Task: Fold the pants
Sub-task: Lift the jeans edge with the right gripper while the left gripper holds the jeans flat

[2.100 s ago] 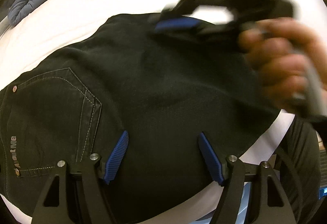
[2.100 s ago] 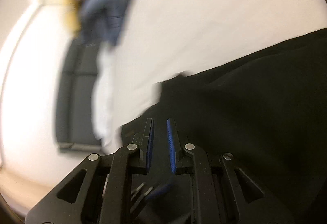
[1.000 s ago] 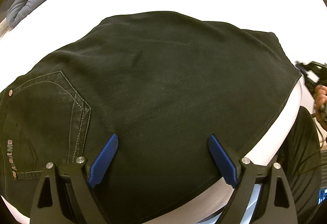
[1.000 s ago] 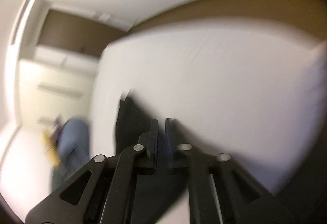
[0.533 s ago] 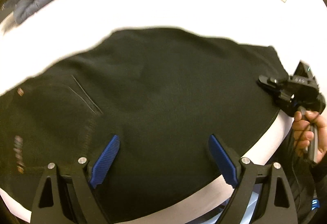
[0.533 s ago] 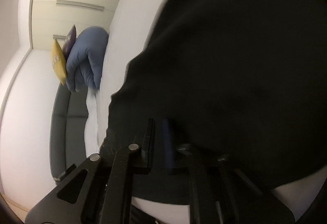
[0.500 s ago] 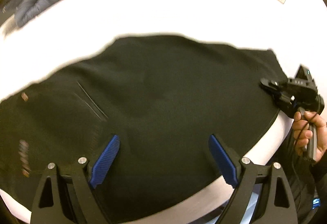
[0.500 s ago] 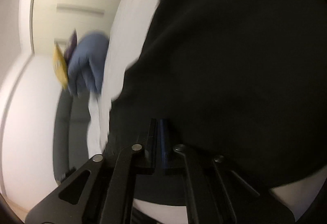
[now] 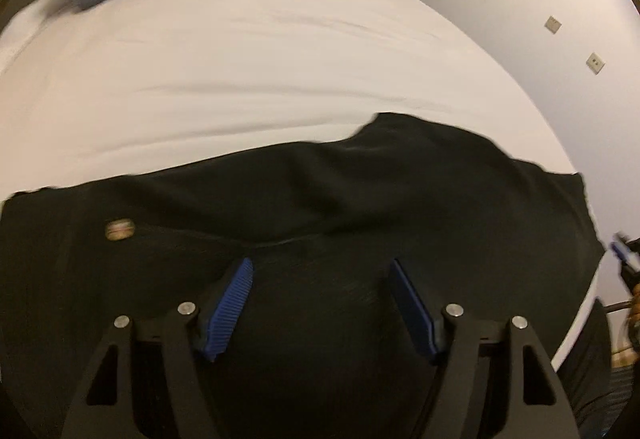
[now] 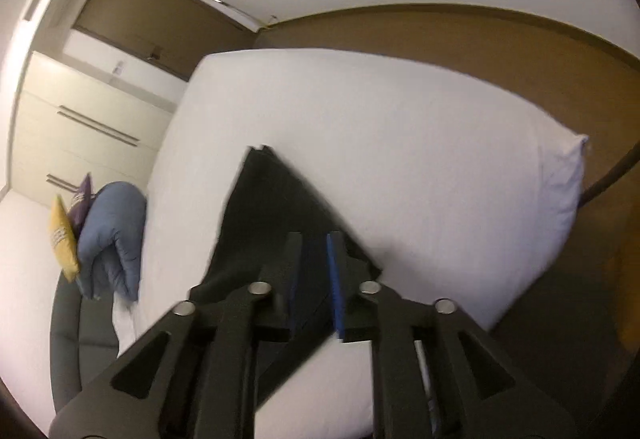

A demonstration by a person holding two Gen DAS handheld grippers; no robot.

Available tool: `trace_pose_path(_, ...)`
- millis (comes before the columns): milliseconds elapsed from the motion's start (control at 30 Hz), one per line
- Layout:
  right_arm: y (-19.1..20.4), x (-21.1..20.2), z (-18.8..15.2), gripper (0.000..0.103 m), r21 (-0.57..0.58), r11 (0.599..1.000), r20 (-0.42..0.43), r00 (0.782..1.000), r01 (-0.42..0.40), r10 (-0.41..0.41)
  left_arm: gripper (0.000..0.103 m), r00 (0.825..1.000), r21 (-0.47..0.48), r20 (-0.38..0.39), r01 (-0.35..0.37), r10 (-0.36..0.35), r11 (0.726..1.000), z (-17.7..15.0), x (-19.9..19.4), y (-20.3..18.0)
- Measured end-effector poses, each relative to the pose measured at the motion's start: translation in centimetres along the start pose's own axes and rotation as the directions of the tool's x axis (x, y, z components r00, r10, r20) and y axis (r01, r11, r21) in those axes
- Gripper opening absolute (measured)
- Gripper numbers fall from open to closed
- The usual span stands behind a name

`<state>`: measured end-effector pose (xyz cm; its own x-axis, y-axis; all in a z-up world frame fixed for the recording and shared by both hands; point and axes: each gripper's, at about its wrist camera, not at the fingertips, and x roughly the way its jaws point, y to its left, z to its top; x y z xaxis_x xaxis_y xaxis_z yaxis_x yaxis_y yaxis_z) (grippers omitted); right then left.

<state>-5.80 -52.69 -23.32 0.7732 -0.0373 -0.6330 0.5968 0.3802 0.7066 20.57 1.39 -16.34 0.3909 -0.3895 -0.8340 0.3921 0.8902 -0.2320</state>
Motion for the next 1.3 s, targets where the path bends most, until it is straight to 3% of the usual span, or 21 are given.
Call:
trace_pose_path(33,-0.2,-1.1,-0.4,0.055,0.017,1.000,0.023,1.000,0.001,-0.001,0.073,1.000,-0.005,0.004,-0.011,0.011,1.000,-0.3,-0.4,0.5)
trace_pose_path(67,-0.4,-1.8,-0.7,0.083,0.033,0.999,0.043,0.999,0.001,-0.002,0.073,1.000,-0.015,0.010,-0.017,0.017,1.000,-0.6,-0.7,1.2)
trace_pose_path(100,-1.6,-3.4,-0.1,0.089,0.049,0.999,0.061,0.998,-0.004,0.001,0.073,1.000,-0.031,0.020,-0.018,0.019,0.999,-0.9,-1.3,2.1)
trace_pose_path(133,-3.1,-5.3,-0.3,0.089,0.062,0.998,0.067,0.998,-0.016,0.012,0.073,0.999,-0.042,0.028,-0.014,0.016,0.999,-1.0,-1.7,2.8)
trace_pose_path(200,-0.7,-3.6,0.3,0.089,0.102,0.994,0.042,0.998,-0.050,0.046,0.073,0.998,-0.056,0.046,-0.028,0.031,0.998,-1.1,-2.7,3.7)
trace_pose_path(333,-1.4,-1.2,-1.0,0.088,0.208,0.975,-0.026,0.996,-0.080,0.088,0.076,0.986,-0.071,0.096,-0.131,0.137,0.989,-1.0,-5.0,3.9)
trace_pose_path(400,-1.5,0.1,-1.6,0.086,0.229,0.969,-0.036,0.994,-0.093,0.104,0.079,0.987,-0.079,0.127,-0.086,0.096,0.993,-0.9,-6.0,2.9)
trace_pose_path(500,-0.8,4.5,-1.8,0.084,0.272,0.953,-0.028,0.988,-0.136,0.149,0.086,0.985,-0.017,0.163,-0.057,0.059,0.998,-0.9,-6.7,-0.6)
trace_pose_path(633,-1.1,5.8,-1.7,0.083,0.328,0.926,0.003,0.980,-0.189,0.199,0.089,0.983,0.001,0.167,0.075,-0.074,0.997,-1.6,-5.9,-5.6)
trace_pose_path(767,-1.3,7.0,-1.4,0.069,0.392,0.878,0.035,0.958,-0.276,0.286,0.089,0.982,0.016,0.117,0.144,-0.145,0.989,-2.2,-3.6,-9.7)
trace_pose_path(833,-0.9,7.6,-1.2,0.066,0.373,0.884,0.035,0.957,-0.281,0.289,0.089,0.979,0.022,0.100,0.178,-0.180,0.984,-2.4,-2.4,-12.0)
trace_pose_path(933,-1.2,8.8,-1.0,0.050,0.396,0.869,0.054,0.952,-0.297,0.301,0.089,0.977,0.042,0.073,0.197,-0.200,0.979,-2.3,-0.8,-14.7)
trace_pose_path(1000,-1.9,8.8,-1.0,0.032,0.425,0.851,0.065,0.948,-0.309,0.312,0.089,0.981,0.037,0.033,0.189,-0.190,0.981,-2.0,0.9,-15.2)
trace_pose_path(1033,-2.0,9.1,-0.9,0.029,0.431,0.849,0.066,0.948,-0.307,0.310,0.089,0.983,0.023,0.010,0.181,-0.181,0.983,-1.8,1.7,-15.4)
trace_pose_path(1100,-1.8,9.4,-0.6,0.020,0.424,0.856,0.060,0.952,-0.296,0.300,0.088,0.983,-0.022,-0.036,0.181,-0.181,0.983,-2.0,3.0,-15.0)
trace_pose_path(1200,-0.9,9.5,-0.4,0.013,0.388,0.880,0.056,0.960,-0.273,0.273,0.088,0.982,-0.016,-0.034,0.185,-0.186,0.983,-2.5,3.3,-14.8)
trace_pose_path(1300,0.1,9.8,-0.2,0.011,0.351,0.906,0.059,0.972,-0.235,0.230,0.088,0.983,-0.010,-0.046,0.175,-0.175,0.984,-2.5,3.9,-15.1)
